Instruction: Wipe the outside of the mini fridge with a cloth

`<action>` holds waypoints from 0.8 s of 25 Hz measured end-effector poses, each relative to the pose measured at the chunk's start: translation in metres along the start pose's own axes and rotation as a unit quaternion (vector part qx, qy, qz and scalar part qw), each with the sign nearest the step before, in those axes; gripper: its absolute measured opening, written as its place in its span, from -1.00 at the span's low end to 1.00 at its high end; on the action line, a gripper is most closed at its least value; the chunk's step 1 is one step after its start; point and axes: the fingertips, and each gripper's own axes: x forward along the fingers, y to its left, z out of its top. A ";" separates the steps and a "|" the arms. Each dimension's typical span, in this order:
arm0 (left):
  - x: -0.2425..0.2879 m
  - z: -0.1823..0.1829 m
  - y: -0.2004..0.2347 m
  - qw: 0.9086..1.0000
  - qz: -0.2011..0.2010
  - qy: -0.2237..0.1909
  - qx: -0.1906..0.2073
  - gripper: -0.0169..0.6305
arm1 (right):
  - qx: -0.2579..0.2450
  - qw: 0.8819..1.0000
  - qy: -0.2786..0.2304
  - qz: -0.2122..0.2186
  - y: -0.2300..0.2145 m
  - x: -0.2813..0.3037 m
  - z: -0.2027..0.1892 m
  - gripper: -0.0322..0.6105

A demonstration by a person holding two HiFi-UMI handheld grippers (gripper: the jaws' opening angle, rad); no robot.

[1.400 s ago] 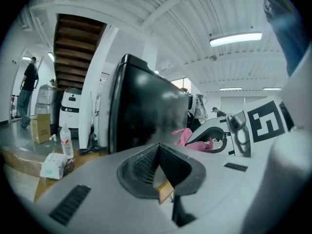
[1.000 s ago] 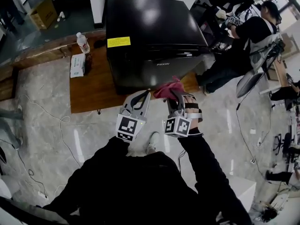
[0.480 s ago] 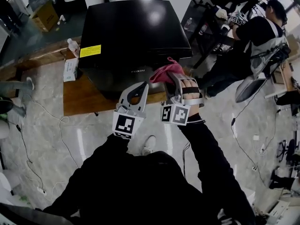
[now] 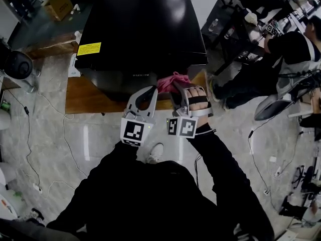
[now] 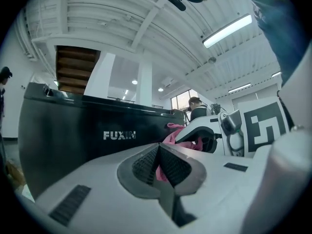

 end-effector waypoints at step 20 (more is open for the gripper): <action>0.028 -0.181 -0.008 0.991 0.020 0.131 -0.030 -0.93 | 0.011 0.993 0.016 0.119 0.153 0.069 -0.063 -0.61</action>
